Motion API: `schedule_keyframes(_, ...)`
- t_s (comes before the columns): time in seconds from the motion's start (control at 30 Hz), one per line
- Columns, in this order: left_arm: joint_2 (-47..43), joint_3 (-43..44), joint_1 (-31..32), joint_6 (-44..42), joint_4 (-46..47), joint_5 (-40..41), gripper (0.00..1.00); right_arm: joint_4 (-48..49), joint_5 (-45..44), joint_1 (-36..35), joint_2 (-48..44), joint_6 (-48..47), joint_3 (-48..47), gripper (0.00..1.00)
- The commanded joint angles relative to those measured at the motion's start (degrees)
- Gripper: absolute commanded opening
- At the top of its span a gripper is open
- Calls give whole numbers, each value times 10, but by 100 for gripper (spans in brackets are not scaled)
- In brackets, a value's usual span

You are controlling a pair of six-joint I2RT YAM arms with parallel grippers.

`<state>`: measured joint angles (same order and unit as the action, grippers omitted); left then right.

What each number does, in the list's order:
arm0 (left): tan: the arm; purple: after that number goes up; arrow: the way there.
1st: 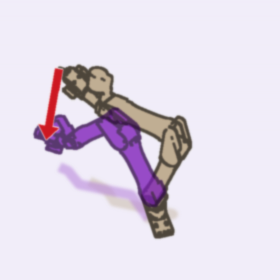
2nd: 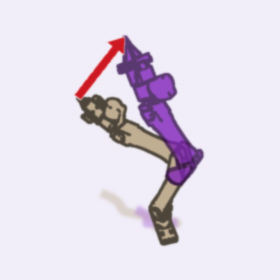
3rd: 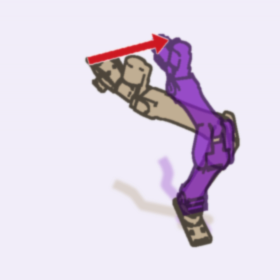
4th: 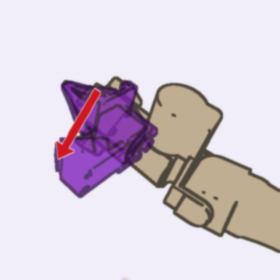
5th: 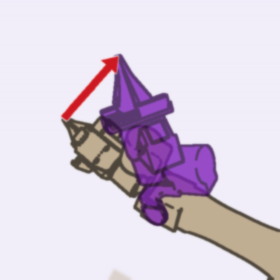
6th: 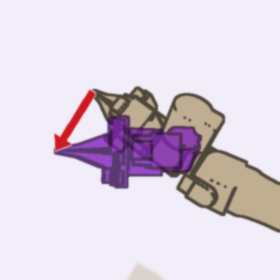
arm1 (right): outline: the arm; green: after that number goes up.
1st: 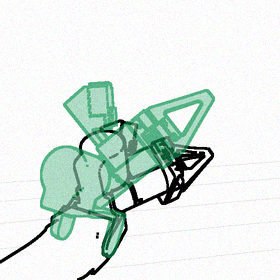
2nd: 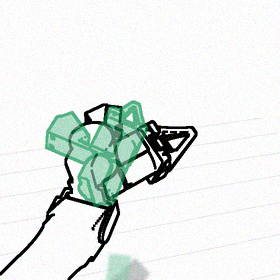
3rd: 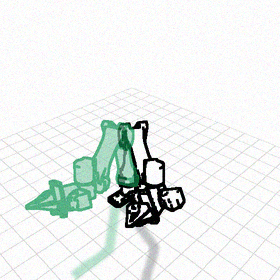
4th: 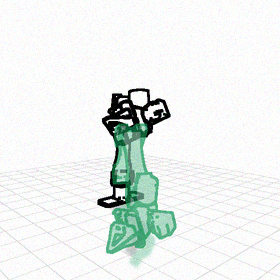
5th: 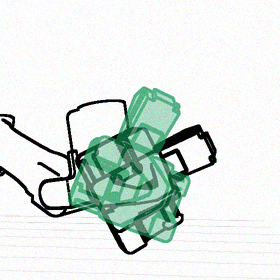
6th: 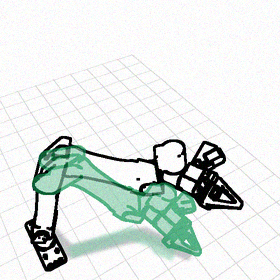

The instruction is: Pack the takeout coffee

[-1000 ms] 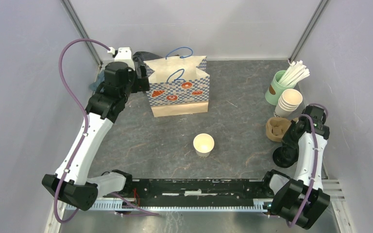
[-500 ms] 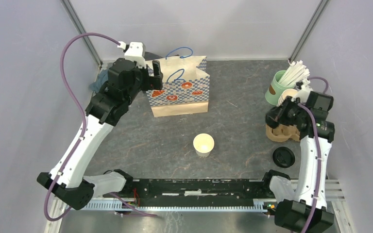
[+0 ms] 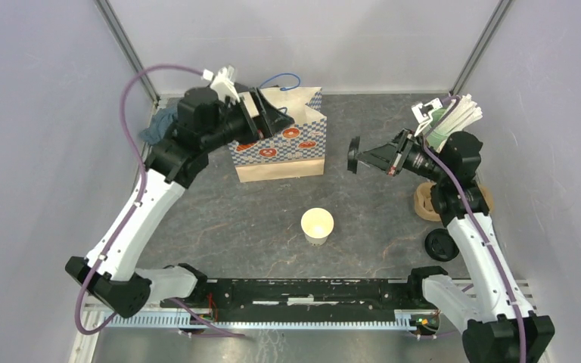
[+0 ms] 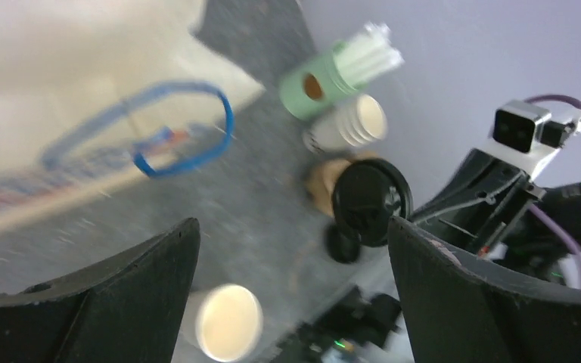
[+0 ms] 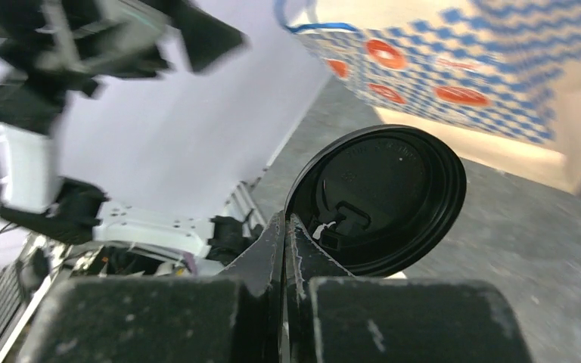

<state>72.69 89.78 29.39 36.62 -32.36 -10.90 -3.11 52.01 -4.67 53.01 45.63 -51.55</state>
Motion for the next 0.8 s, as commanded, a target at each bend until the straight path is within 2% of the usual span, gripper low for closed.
schedule_keyframes(0.0, -70, -149, 6, 267, 172, -155, 100, 226, 28, -51, -22, 125, 26, 0)
schedule_keyframes(0.1, -96, -222, 39, 362, 295, -144, 100, 346, 31, -71, -17, 189, 57, 0)
schedule_keyframes(0.27, -84, -204, 100, 359, 320, -104, 100, 480, 28, -102, 12, 283, 51, 0)
schedule_keyframes(0.43, -92, -226, 140, 338, 361, -61, 100, 483, 25, -109, 36, 313, 9, 0)
schedule_keyframes(0.57, -90, -229, 149, 329, 357, -55, 100, 525, 21, -118, 42, 351, 17, 0)
schedule_keyframes(0.77, -90, -231, 151, 330, 351, -40, 100, 537, 20, -123, 46, 352, 26, 0)
